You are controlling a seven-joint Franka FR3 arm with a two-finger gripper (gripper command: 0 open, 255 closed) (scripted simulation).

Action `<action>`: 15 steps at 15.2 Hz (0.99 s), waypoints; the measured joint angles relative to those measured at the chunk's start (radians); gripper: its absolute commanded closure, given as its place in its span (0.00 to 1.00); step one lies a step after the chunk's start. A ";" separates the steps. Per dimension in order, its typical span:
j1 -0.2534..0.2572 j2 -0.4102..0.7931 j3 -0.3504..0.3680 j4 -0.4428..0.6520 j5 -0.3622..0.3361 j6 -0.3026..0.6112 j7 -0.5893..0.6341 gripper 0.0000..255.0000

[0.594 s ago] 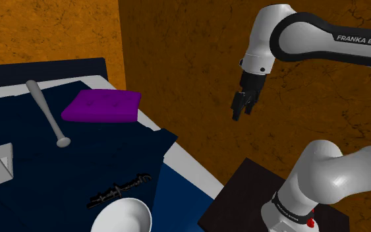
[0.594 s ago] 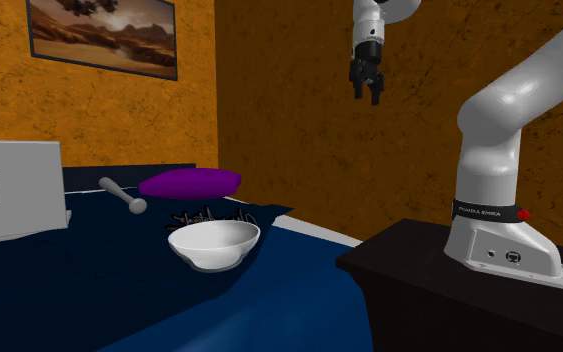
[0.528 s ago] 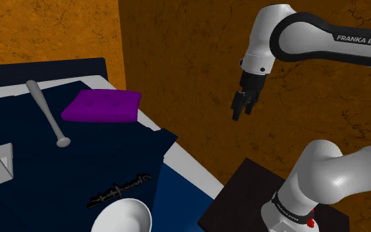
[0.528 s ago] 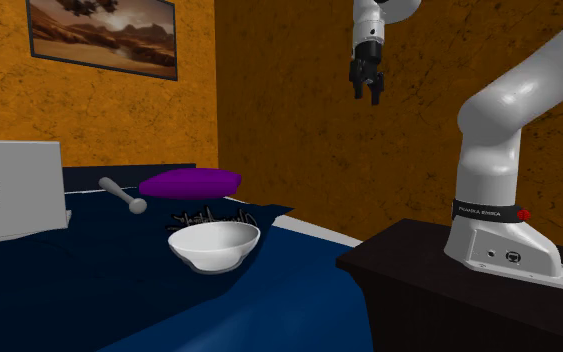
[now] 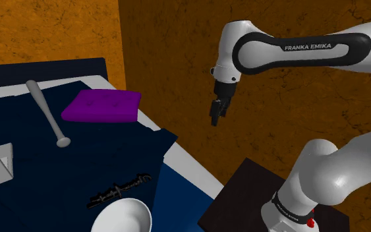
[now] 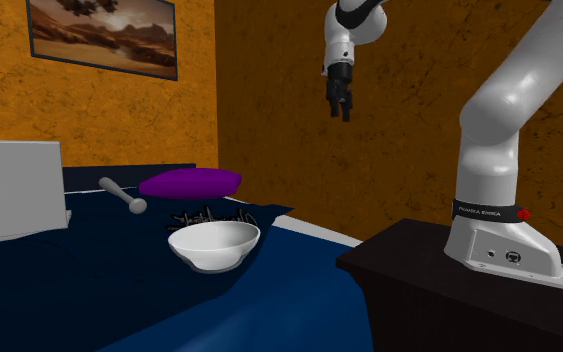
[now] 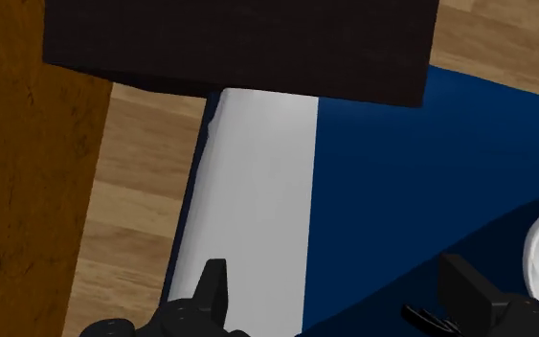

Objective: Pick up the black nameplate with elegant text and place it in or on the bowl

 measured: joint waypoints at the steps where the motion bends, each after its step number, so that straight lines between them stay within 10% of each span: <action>1: 0.010 0.038 0.005 0.015 -0.002 0.022 -0.021 0.00; 15: 0.116 0.558 0.078 0.269 -0.084 0.265 -0.305 0.00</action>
